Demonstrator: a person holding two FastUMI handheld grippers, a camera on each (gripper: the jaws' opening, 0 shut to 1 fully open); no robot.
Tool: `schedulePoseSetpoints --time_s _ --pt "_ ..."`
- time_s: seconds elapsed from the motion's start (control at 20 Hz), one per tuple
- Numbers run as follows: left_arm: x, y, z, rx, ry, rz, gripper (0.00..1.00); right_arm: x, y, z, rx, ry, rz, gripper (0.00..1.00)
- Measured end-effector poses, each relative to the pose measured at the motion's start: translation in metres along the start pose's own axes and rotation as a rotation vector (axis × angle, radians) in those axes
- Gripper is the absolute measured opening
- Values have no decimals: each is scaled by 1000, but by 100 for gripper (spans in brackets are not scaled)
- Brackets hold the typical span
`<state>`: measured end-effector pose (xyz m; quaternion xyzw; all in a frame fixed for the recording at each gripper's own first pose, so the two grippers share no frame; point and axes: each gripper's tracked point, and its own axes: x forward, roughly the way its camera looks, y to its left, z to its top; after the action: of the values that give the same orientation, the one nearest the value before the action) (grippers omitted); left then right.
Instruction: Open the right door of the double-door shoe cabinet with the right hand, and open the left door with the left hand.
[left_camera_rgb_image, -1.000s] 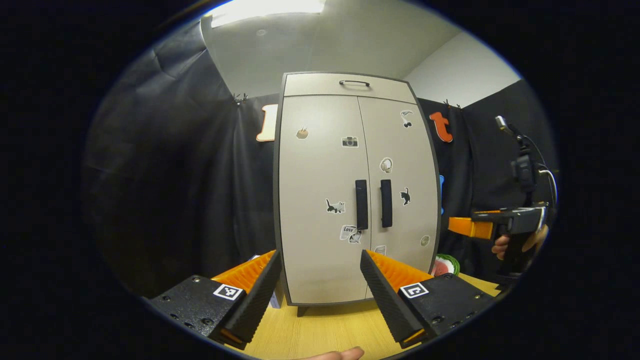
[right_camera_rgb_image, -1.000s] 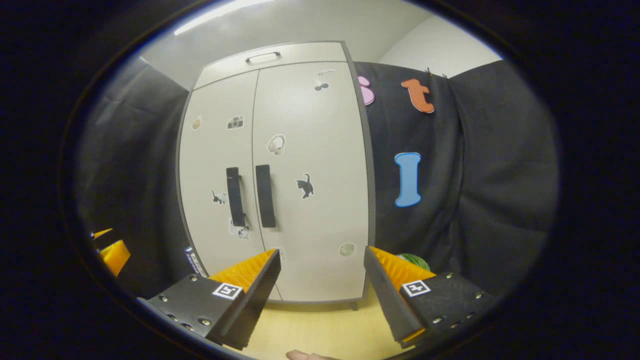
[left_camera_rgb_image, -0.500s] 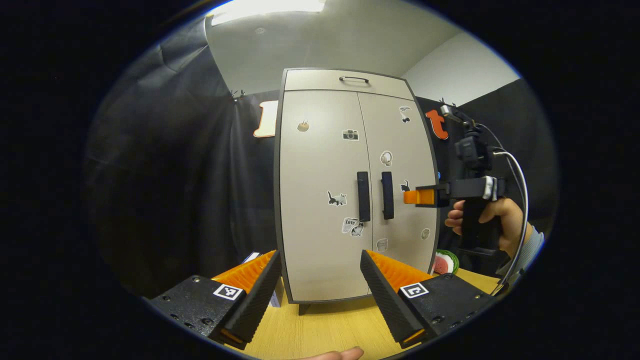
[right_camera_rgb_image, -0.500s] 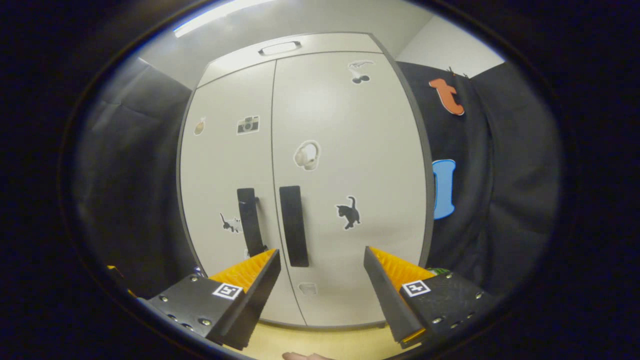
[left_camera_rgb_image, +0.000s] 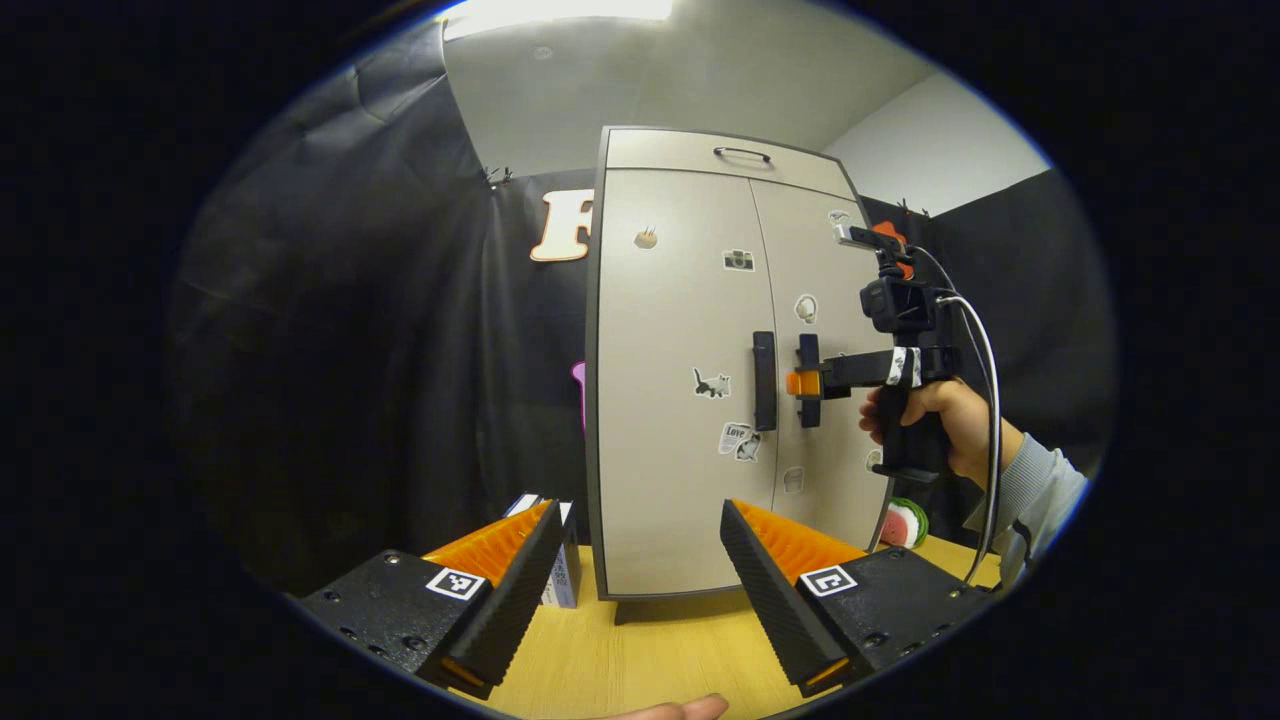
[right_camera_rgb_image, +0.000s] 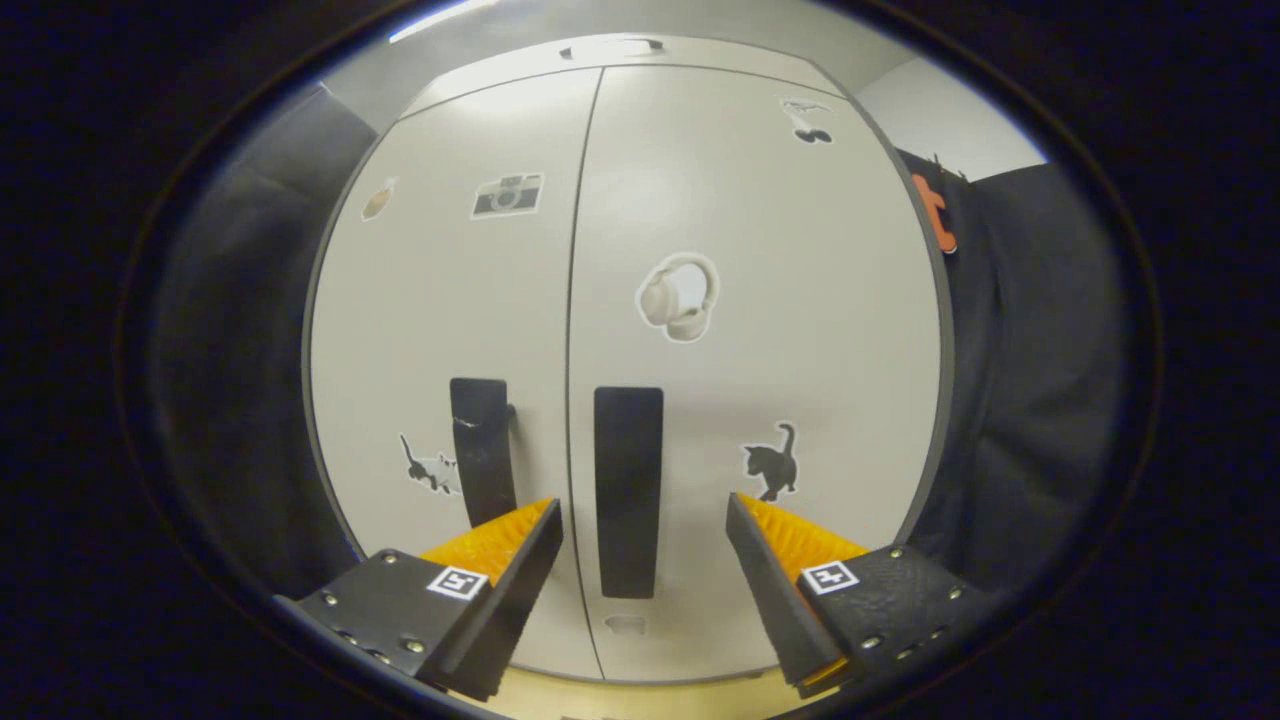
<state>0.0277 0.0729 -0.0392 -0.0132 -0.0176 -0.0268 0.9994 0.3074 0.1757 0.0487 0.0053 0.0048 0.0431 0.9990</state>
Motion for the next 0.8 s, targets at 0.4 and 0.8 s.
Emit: schedulePoseSetpoints --time_s 0.4,0.8 --pt "7 10 -16 -11 42 22 99 17 4 2 34 13 -9 52" --pt "5 7 -10 -5 38 65 99 13 8 -2 34 31 38 25"
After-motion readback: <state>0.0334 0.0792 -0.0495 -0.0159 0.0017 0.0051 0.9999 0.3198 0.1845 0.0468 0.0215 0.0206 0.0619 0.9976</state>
